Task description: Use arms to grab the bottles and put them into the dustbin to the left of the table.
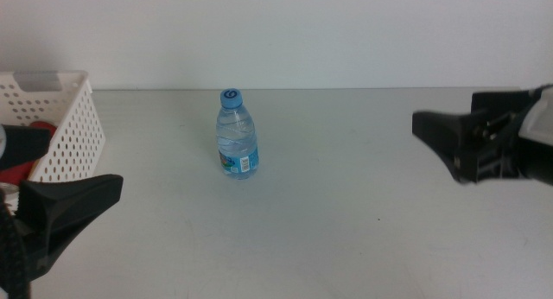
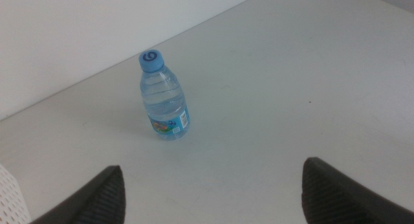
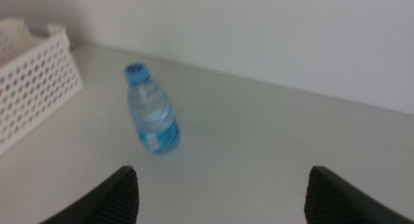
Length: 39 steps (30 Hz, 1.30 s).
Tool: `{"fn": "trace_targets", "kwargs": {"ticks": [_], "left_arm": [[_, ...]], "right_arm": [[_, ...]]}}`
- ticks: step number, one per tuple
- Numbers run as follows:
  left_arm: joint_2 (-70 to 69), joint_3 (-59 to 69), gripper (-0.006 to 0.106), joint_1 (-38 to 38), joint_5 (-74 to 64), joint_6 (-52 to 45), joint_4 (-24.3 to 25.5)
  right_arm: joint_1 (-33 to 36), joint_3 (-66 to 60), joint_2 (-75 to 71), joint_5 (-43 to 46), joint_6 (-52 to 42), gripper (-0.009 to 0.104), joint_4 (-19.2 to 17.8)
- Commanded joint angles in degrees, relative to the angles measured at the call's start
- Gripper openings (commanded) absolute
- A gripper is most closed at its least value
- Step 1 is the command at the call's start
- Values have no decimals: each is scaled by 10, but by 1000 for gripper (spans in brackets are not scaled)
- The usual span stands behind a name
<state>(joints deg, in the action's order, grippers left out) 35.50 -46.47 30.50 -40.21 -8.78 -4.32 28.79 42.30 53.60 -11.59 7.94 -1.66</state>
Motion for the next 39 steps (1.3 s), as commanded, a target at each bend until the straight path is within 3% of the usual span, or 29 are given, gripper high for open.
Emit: {"fn": "trace_targets", "kwargs": {"ticks": [1, 4, 7, 24, 34, 39], "left_arm": [[3, -16, 93, 4, 43, 6, -3], [3, -16, 93, 4, 43, 6, -3], [3, -16, 93, 4, 43, 6, -3], [3, -15, 93, 4, 71, 6, 0], [3, 133, 93, 2, 457, 29, 12], [4, 230, 93, 1, 546, 29, -8]], "right_arm": [[9, 14, -23, -11, -102, 65, 77], [10, 17, -37, -37, -172, 65, 152], [10, 36, -38, -83, -210, 65, 187], [10, 70, -36, -84, -215, 65, 185], [10, 70, -36, -84, -215, 65, 185], [10, 70, -36, -84, -215, 65, 185]]}}
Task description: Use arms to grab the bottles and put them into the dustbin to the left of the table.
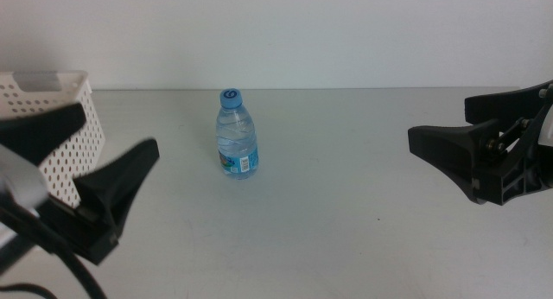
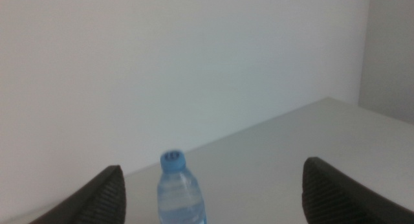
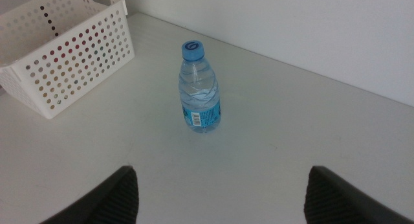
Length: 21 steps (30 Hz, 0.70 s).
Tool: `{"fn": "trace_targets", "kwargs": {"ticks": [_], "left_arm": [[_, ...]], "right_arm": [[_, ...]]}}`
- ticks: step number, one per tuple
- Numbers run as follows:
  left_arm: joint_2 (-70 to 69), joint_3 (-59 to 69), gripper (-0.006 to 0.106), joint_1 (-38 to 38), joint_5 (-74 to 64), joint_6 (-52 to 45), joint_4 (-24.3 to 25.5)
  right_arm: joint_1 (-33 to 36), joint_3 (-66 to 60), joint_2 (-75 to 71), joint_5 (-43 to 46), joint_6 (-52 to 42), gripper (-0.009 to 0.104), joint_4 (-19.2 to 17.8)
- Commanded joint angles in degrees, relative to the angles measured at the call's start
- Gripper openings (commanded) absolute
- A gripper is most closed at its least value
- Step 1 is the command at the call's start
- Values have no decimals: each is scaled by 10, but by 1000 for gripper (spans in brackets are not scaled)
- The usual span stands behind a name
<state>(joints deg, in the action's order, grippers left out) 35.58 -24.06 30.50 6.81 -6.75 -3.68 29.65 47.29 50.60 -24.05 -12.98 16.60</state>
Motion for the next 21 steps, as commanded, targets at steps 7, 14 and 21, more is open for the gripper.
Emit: {"fn": "trace_targets", "kwargs": {"ticks": [7, 14, 21], "left_arm": [[90, 65, 93, 1, 152, 0, -64], [249, 55, 93, 1, 296, 40, -73], [360, -47, 93, -67, 238, 68, 26]], "right_arm": [[2, 20, -6, 40, -6, 65, 2], [2, 20, -6, 40, -6, 65, 2], [2, 20, -6, 40, -6, 65, 2]]}}
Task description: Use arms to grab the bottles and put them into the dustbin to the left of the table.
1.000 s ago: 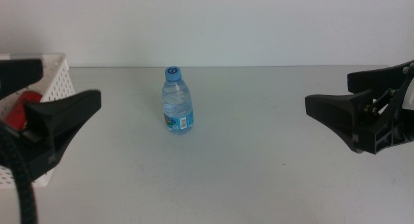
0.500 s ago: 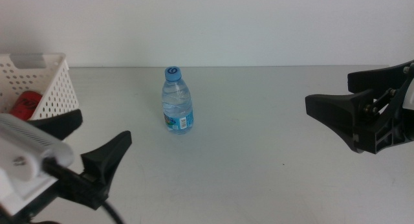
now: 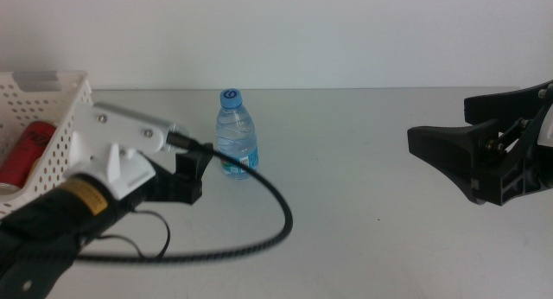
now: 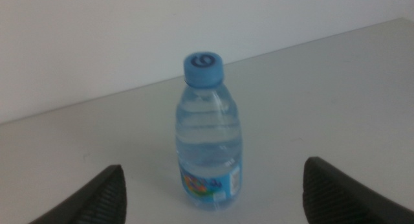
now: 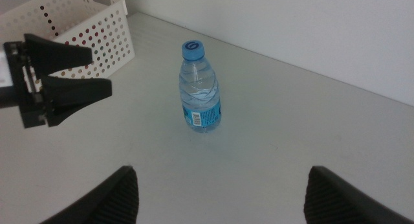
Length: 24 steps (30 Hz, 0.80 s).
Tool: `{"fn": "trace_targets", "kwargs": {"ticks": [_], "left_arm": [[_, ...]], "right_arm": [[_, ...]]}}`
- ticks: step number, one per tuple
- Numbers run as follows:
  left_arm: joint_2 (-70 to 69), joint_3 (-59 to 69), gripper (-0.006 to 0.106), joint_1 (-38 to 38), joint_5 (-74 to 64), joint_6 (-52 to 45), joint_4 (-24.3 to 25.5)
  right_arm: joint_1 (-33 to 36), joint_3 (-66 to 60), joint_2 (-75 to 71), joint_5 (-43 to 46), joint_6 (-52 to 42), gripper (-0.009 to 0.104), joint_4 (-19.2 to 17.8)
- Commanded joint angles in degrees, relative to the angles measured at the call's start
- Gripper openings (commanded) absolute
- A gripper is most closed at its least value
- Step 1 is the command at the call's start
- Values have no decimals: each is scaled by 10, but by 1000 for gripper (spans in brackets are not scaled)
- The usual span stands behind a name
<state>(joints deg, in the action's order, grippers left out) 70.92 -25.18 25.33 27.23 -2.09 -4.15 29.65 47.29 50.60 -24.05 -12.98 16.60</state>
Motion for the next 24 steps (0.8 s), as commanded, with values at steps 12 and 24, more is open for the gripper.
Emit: {"fn": "trace_targets", "kwargs": {"ticks": [12, 24], "left_arm": [[190, -184, 93, -111, 92, 323, 409], [346, -287, 93, -111, 133, 333, 407]], "right_arm": [[2, 20, -6, 40, -6, 65, 2], [2, 20, -6, 40, -6, 65, 2]]}}
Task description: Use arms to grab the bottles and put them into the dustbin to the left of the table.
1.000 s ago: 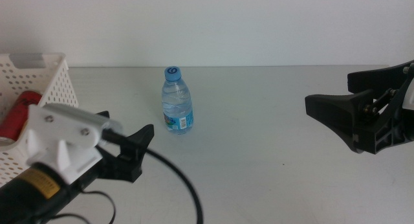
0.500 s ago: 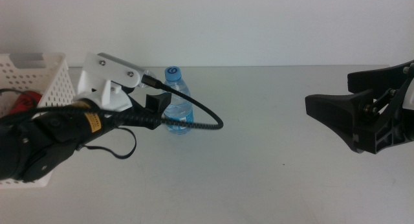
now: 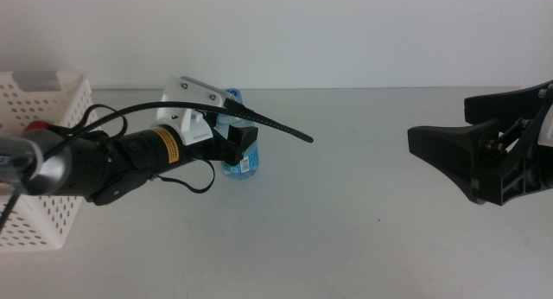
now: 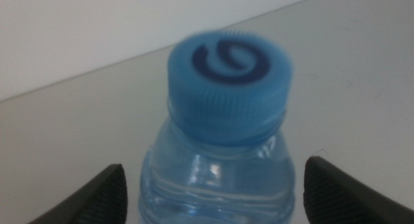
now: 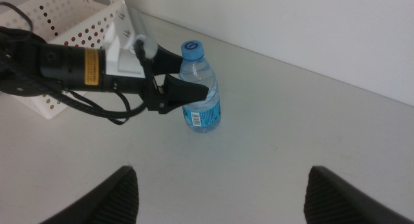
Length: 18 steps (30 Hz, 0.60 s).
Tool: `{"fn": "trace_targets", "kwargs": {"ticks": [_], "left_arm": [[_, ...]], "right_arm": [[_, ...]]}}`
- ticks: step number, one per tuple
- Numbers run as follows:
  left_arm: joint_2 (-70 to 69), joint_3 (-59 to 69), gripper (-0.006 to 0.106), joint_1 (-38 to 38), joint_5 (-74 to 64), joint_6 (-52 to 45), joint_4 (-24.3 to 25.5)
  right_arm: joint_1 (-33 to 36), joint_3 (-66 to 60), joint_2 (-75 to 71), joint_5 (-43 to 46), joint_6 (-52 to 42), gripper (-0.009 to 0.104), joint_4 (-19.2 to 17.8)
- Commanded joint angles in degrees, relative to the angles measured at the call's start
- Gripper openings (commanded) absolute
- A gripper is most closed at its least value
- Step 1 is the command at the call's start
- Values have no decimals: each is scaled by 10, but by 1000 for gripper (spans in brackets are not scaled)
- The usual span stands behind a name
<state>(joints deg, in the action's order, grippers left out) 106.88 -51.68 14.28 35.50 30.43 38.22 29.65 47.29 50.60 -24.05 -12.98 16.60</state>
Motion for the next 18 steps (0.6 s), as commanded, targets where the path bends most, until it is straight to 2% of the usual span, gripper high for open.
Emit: {"fn": "trace_targets", "kwargs": {"ticks": [1, 4, 7, 9, 12, 15, 18], "left_arm": [[-4, -25, 93, 0, 59, 8, -23], [23, -34, 92, -1, 86, 8, -53], [41, -44, 82, -1, 89, -3, -75], [42, -47, 70, -1, 86, -1, -61], [28, -50, 47, -1, 68, 12, -14], [-5, -69, 23, -1, -40, 63, 12], [-46, -96, 6, -1, -152, 125, 28]], "right_arm": [[2, 20, -6, 40, -6, 65, 2], [2, 20, -6, 40, -7, 65, 2], [2, 20, -6, 40, -7, 65, 2], [2, 20, -6, 40, -7, 65, 2], [2, 20, -6, 40, -7, 65, 2], [2, 20, -6, 40, -7, 65, 2], [2, 20, -6, 40, -7, 65, 2]]}}
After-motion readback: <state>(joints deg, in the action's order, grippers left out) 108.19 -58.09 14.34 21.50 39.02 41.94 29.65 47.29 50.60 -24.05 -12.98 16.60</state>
